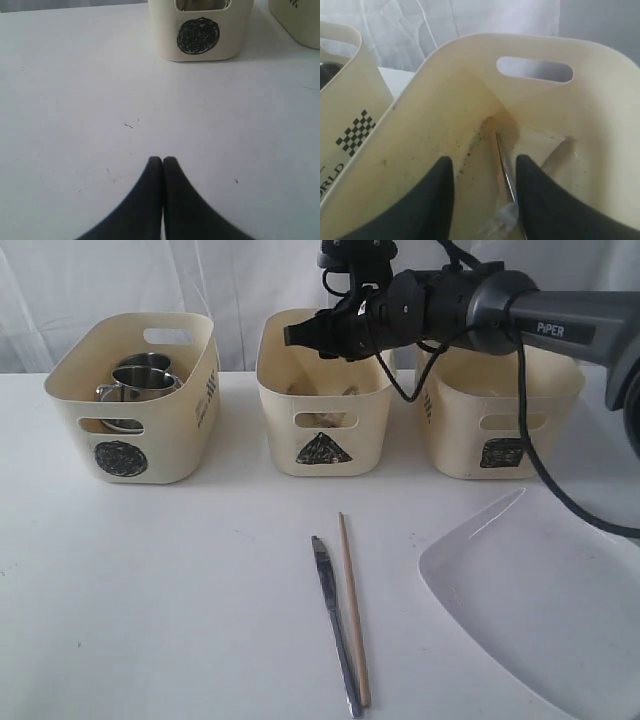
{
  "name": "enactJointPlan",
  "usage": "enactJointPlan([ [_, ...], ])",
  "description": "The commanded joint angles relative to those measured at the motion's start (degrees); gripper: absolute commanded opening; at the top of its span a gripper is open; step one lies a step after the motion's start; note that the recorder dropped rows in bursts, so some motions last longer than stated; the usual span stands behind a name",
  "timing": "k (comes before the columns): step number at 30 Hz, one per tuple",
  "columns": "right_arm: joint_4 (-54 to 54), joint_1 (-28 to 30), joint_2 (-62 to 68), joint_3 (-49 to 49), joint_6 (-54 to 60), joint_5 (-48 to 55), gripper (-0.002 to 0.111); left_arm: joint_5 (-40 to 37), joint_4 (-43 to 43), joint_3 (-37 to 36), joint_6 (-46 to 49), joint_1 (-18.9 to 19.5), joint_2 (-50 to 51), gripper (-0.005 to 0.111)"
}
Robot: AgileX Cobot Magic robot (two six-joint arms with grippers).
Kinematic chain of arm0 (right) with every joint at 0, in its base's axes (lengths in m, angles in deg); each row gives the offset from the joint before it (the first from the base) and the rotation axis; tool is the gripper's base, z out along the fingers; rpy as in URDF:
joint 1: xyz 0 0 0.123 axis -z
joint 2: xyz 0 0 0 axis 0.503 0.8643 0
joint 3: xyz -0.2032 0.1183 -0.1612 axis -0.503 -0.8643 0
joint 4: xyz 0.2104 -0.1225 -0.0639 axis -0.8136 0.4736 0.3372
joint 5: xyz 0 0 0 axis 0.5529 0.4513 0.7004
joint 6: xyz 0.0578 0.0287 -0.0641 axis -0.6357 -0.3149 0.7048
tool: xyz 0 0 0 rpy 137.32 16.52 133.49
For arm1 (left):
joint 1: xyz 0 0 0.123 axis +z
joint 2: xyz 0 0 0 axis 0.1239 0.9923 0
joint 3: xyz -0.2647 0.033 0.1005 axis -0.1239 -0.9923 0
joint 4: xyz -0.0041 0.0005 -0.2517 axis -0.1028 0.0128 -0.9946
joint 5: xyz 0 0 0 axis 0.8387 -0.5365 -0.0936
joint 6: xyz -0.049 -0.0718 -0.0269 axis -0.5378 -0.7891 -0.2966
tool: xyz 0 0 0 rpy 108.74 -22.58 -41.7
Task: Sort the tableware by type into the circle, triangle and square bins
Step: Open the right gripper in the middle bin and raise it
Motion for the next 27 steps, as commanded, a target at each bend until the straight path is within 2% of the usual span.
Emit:
enactJointPlan([
  [1,0.51,0.53,-3.09,0.05,0.65,6.54,0.039,-0.15,-0.63,-0.25,-0.01,0.23,-0.22,0.0],
  [4,2.17,0.53,-5.74,-2.06,-1.99,11.79,0.039,-0.15,-0.63,-0.25,-0.01,0.23,-0.22,0.0],
  [8,5.04,0.3,-10.86,-10.62,-7.73,15.02,0.039,-0.15,-0.63,-0.25,-0.01,0.23,-0.22,0.0],
  [11,5.17,-0.74,-16.23,-19.39,-8.63,15.21,0.039,-0.15,-0.63,-0.25,-0.01,0.23,-0.22,0.0],
  [14,5.18,-3.8,-24.62,-35.02,-11.24,13.45,0.039,-0.15,-0.63,-0.25,-0.01,0.23,-0.22,0.0],
  [17,5.06,-5.81,-27.79,-42.97,-11.49,12.02,0.039,-0.15,-0.63,-0.25,-0.01,0.23,-0.22,0.0],
  [20,5.06,-5.76,-27.79,-41.52,-11.49,7.83,0.039,-0.15,-0.63,-0.25,-0.01,0.23,-0.22,0.0],
  [27,6.23,-5.76,-27.79,-38.22,-11.15,11.48,0.039,-0.15,-0.63,-0.25,-0.01,0.23,-0.22,0.0],
])
